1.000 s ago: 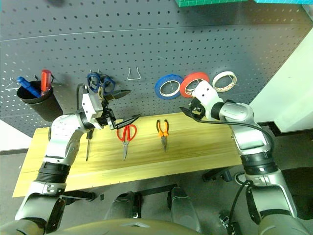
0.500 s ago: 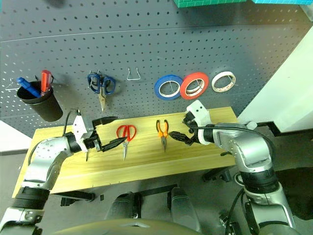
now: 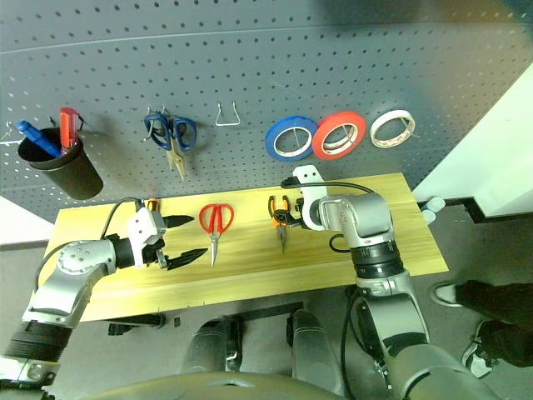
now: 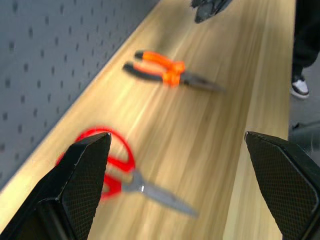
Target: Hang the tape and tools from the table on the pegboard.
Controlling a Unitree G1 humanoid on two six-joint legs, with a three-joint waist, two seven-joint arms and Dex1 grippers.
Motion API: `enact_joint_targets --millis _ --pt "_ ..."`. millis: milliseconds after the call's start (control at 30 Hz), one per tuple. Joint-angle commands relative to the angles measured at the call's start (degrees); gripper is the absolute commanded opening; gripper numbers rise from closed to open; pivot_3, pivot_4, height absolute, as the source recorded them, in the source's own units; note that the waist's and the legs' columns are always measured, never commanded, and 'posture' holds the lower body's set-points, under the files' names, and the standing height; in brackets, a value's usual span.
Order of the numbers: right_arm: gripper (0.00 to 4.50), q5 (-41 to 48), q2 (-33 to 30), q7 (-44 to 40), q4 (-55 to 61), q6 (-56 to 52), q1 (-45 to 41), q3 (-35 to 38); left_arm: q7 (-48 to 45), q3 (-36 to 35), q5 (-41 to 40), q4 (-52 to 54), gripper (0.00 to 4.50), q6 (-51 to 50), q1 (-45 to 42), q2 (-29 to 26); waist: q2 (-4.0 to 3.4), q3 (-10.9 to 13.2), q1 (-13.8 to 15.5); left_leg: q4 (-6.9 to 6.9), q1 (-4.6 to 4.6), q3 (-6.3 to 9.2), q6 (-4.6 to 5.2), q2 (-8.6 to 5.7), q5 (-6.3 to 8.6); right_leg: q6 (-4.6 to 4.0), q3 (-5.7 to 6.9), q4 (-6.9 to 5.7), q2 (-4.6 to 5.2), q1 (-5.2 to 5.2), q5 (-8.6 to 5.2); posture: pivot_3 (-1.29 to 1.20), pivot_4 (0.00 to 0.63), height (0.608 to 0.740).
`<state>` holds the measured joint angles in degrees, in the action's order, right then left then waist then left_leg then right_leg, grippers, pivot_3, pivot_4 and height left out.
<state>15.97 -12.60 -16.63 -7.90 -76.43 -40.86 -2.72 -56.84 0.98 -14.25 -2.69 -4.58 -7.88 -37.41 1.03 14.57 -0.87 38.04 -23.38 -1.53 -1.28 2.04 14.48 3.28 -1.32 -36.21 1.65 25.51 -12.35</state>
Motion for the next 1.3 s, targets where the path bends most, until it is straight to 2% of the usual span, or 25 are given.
enact_joint_targets --millis 33,300,433,533,1067,1300 --pt "4.4 -1.68 2.76 3.57 -5.07 2.53 -3.56 2.16 0.13 0.41 0.66 -0.96 4.5 -0.4 -2.57 0.12 -0.02 0.77 0.03 0.0 -0.02 0.0 0.0 0.0 0.0 0.0 0.0 0.0 0.0 0.02 0.0 0.07 0.341 0.74" --pt "4.4 -3.59 5.54 6.07 -15.46 7.75 -8.04 3.23 1.25 1.69 1.5 -0.31 4.5 -3.43 -4.08 1.63 -0.1 2.86 0.02 -0.14 -0.28 -0.02 0.06 0.0 0.04 0.17 0.0 0.0 0.08 0.32 -0.01 0.09 0.38 0.74" --pt "4.4 -5.05 5.91 6.16 -19.67 10.33 -9.09 2.0 1.23 1.62 0.22 1.63 4.5 -5.2 -4.19 2.2 -0.08 3.44 0.04 -0.1 -1.0 0.0 0.06 -0.02 0.03 0.35 0.01 -0.25 0.06 1.15 0.1 0.11 0.395 0.74" --pt "4.4 -5.65 6.49 6.11 -22.33 11.92 -9.81 1.91 1.84 1.06 -0.29 2.51 4.5 -5.55 -5.47 2.89 -0.1 4.23 0.04 -0.11 -1.04 0.01 0.06 0.0 0.03 0.34 0.02 -0.26 0.07 1.19 0.1 0.12 0.399 0.74" --pt "4.4 -6.08 7.33 6.32 -25.66 11.47 -13.54 3.71 2.53 0.26 0.29 1.8 4.5 -6.69 -6.75 2.64 -0.11 5.19 0.08 -0.17 -1.16 0.01 0.06 0.01 0.03 0.37 0.03 -0.2 0.1 1.3 0.1 0.11 0.382 0.74" --pt "4.4 -6.28 9.65 8.67 -31.68 14.06 -16.75 5.68 3.25 0.69 0.71 1.49 4.5 -6.38 -6.96 3.25 -0.11 5.19 -0.05 -0.2 -1.16 0.0 0.06 0.01 0.03 0.37 0.04 -0.19 0.06 1.33 0.1 0.11 0.364 0.74"
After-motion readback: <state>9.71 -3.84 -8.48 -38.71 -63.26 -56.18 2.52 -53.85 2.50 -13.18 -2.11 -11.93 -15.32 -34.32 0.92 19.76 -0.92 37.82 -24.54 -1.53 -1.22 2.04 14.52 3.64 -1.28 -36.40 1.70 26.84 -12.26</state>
